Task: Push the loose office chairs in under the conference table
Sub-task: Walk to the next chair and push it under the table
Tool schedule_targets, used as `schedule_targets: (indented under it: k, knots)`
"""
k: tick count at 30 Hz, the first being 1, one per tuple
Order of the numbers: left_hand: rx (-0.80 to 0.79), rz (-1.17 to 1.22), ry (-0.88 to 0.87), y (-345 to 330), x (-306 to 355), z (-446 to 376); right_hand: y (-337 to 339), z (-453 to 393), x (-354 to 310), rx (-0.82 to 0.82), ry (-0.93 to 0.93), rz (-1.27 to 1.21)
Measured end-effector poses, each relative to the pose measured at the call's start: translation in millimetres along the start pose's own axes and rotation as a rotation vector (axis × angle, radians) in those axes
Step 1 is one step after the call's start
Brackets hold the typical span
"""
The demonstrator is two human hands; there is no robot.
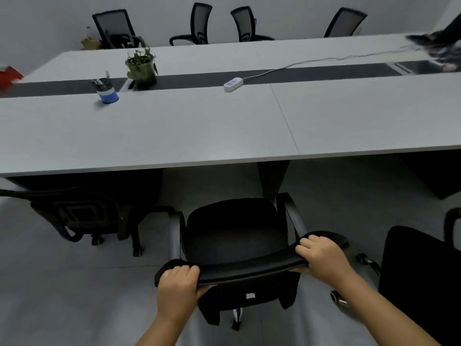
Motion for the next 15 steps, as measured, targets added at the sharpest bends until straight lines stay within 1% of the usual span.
schedule_targets:
  k: [7,13,15]
  knots:
    - [0.046,-0.029,-0.034,-33.0,11.7,-79.7,-32.6,-51.8,74.6,0.034,-0.032,0.003]
    - [0.023,-0.079,-0.021,-59.7,-9.1,-143.8,-55.5,-97.1,100.2,0.037,-0.059,-0.032]
    - [0.011,-0.082,-0.012,-65.3,-11.4,-160.4,-66.4,-110.2,111.6,-0.011,-0.064,-0.017]
Point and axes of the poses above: each hand's wrist, its own z-axis away from the middle knuckle, its own y-axis out of the back of the hand, x = y × z, the point moved 4 cm from there along -z, towards the middle knuckle, and after that the axes turned 9 degrees about y, right-handed, at the moved point
